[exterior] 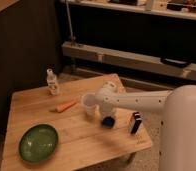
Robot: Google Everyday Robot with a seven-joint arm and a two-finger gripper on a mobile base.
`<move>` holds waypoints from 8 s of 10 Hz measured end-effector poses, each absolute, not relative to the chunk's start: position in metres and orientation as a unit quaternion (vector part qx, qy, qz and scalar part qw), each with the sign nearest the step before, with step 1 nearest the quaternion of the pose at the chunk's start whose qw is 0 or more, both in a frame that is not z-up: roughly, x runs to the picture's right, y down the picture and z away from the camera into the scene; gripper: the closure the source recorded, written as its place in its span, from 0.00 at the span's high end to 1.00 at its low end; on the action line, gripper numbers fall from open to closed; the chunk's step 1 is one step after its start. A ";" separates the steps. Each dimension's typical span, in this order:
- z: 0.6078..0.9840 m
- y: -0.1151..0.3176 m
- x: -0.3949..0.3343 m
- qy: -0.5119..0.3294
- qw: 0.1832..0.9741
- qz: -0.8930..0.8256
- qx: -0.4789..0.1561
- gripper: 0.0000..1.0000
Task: Place the white sponge in the ceramic cup
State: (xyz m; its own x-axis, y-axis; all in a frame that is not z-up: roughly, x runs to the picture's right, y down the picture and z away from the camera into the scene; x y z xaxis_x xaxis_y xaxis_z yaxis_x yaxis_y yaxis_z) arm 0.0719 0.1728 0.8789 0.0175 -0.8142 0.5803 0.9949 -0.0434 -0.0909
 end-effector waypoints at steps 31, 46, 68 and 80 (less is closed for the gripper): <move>0.687 0.000 0.011 -0.088 0.629 -0.699 0.329 0.00; 0.764 -0.001 -0.034 -0.027 0.678 -0.703 0.213 0.16; 0.744 0.016 0.000 0.030 0.744 -0.638 0.197 0.80; 0.729 -0.011 0.047 0.168 0.796 -0.556 0.172 0.80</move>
